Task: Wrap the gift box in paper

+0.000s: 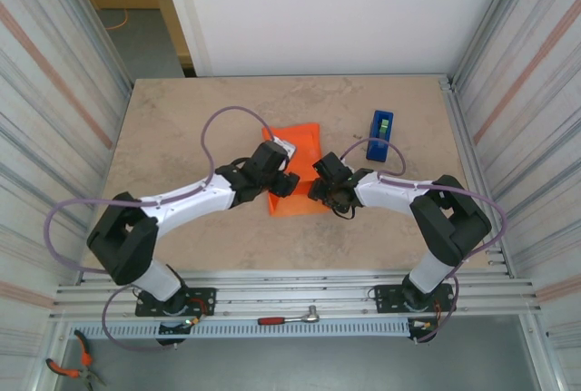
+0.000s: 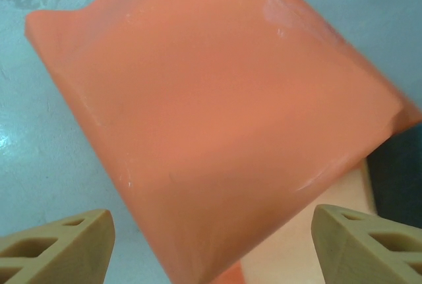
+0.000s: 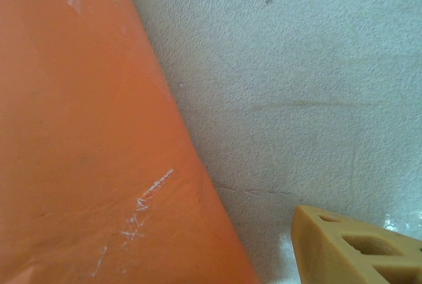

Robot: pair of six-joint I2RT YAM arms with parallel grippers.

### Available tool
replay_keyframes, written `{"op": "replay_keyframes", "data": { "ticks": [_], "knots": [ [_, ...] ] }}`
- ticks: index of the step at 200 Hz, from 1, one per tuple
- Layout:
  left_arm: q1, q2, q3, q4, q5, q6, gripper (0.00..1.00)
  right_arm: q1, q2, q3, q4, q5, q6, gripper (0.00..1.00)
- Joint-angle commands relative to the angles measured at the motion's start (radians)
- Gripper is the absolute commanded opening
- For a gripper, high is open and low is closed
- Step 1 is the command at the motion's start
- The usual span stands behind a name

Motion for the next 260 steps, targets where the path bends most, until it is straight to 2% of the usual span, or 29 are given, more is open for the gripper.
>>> {"op": "replay_keyframes", "data": {
  "ticks": [1, 75, 117, 194, 260],
  "knots": [
    [0.000, 0.037, 0.030, -0.051, -0.032, 0.180, 0.80, -0.010, -0.010, -0.021, 0.006, 0.002, -0.020, 0.65],
    [-0.006, 0.091, 0.034, -0.022, -0.066, 0.341, 0.80, -0.015, -0.026, -0.029, 0.011, -0.011, -0.024, 0.65],
    [-0.010, 0.117, 0.020, 0.014, -0.112, 0.358, 0.80, -0.017, -0.039, -0.023, 0.015, -0.032, -0.024, 0.65],
    [-0.025, 0.140, -0.006, 0.051, -0.153, 0.365, 0.78, -0.018, -0.182, -0.084, -0.019, -0.027, -0.019, 0.66],
    [-0.042, 0.158, -0.012, 0.061, -0.170, 0.377, 0.78, -0.020, -0.126, -0.115, 0.067, -0.080, -0.033, 0.60]
  ]
}}
